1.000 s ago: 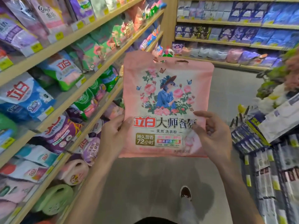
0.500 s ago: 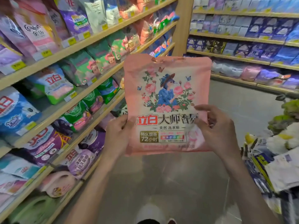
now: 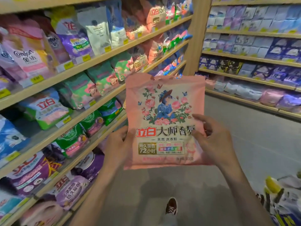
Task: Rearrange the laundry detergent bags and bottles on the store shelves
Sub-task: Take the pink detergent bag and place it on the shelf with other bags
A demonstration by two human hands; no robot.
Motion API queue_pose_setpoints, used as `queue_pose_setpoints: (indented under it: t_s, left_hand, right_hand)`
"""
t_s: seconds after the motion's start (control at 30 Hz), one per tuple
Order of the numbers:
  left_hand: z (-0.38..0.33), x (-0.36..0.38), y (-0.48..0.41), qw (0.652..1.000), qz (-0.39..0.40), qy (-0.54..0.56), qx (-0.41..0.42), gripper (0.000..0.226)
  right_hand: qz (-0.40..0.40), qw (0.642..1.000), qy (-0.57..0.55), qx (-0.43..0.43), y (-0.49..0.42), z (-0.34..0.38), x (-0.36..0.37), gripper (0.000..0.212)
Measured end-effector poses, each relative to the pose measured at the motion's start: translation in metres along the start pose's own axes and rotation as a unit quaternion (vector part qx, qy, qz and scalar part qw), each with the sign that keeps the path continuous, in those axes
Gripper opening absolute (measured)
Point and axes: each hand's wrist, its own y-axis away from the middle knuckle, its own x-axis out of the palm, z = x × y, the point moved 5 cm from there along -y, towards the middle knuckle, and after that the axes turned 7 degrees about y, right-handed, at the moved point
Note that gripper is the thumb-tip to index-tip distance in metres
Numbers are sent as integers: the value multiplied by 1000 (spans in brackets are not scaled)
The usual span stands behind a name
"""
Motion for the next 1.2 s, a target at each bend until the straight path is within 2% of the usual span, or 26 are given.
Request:
queue_pose_setpoints:
  t_s: [0.13,0.27,0.37,0.73,0.87,1.03,1.2]
  left_hand:
    - [-12,19,-66,999,-24,-31,7,18]
    - [-26,42,-133,999,-26,27,-7,13]
    - [-35,57,-183,999,-45,24,6,15]
    - [-46,115,-328,996,-88,-8,14,12]
    - [-52,140,-378,995,-97,-7,9,16]
    - [-64,173,-445,991,-130,-13,5,15]
    - [-71,206,-511,987,-157,-22,-13,9]
  right_hand:
    - [15,1000,16,-17,-77,2,10,47]
    - [24,998,39,-39,-161,6,15,45]
    - [24,996,61,-52,-217,5,19,44]
    - [66,996,42,-40,-391,-29,39,44]
    - [83,995,27,-55,-457,-40,45,48]
    - [112,990,-9,-84,-542,-48,49,40]
    - [115,986,25,-118,-627,-51,46,40]
